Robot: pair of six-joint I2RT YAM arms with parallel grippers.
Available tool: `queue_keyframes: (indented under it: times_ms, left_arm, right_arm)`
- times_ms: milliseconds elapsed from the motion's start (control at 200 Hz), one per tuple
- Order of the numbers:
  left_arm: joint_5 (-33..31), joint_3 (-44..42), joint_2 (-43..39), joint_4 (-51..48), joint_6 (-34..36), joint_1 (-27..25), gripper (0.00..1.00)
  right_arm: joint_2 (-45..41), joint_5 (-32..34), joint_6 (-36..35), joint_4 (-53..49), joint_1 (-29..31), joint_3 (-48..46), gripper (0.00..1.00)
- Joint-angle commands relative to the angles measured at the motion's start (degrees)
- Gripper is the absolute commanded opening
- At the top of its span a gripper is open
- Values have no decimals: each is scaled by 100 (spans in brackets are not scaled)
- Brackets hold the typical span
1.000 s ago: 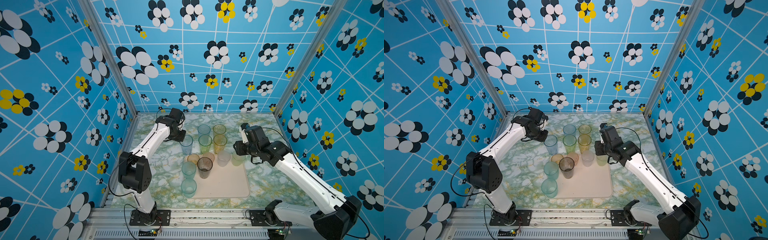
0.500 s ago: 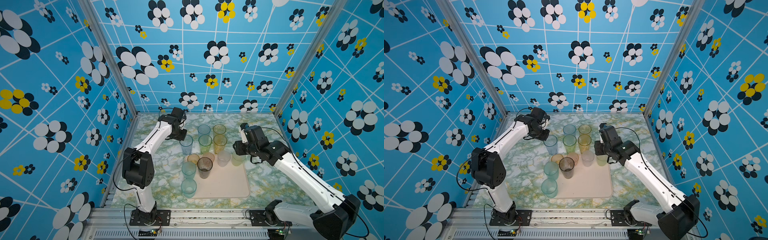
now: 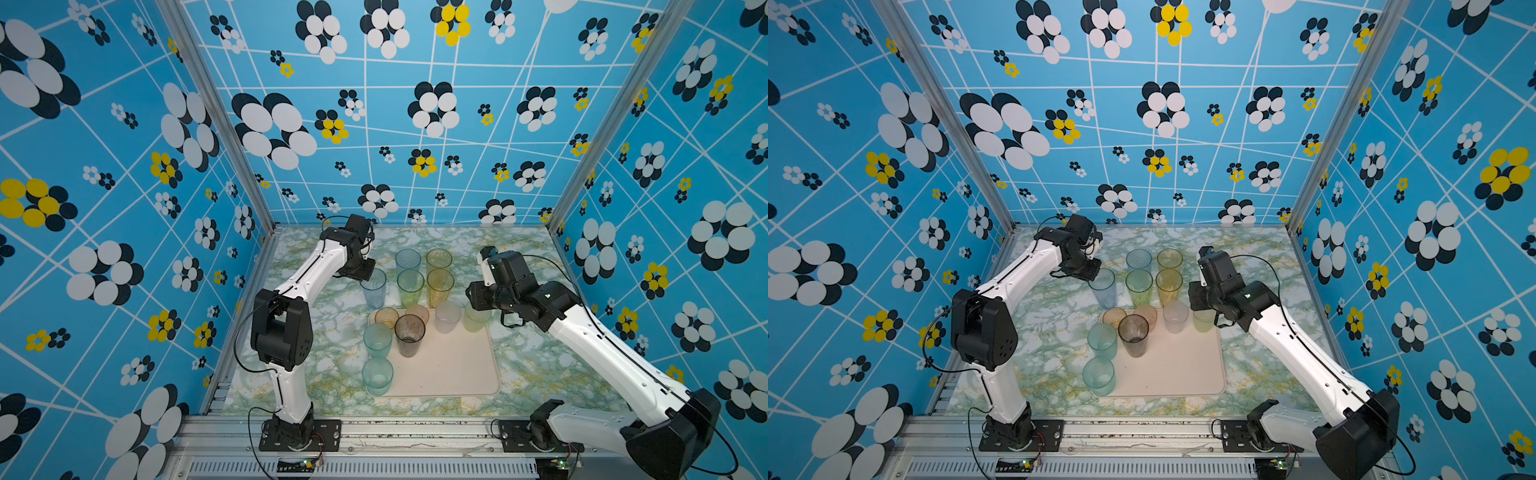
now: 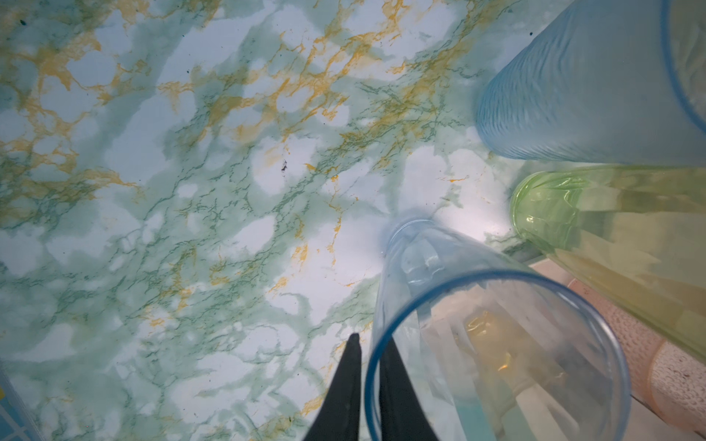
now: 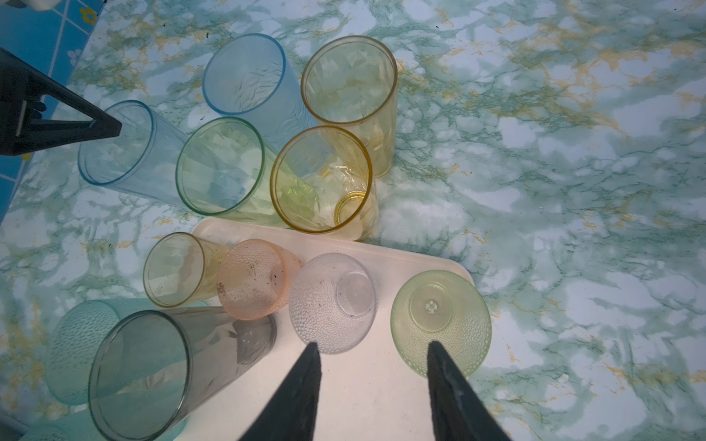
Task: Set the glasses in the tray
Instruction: 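Lower the left gripper and close it on the blue-rimmed cup's rim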
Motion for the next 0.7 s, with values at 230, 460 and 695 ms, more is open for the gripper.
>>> queue_keyframes:
  times_ms: [230,460,695]
  left_arm:
    - [-261,76,-14,-82,74,62,0]
    - [-455,-10,-189,73,57,61,0]
    - [-528,-95,-884,334,22,33,0]
  right_arm:
    - [-8,1,-82,96,-24,40,47]
    - [-17,-6,-75,113,-31,39,48]
    - [-8,4,-44,131,-33,-58,48]
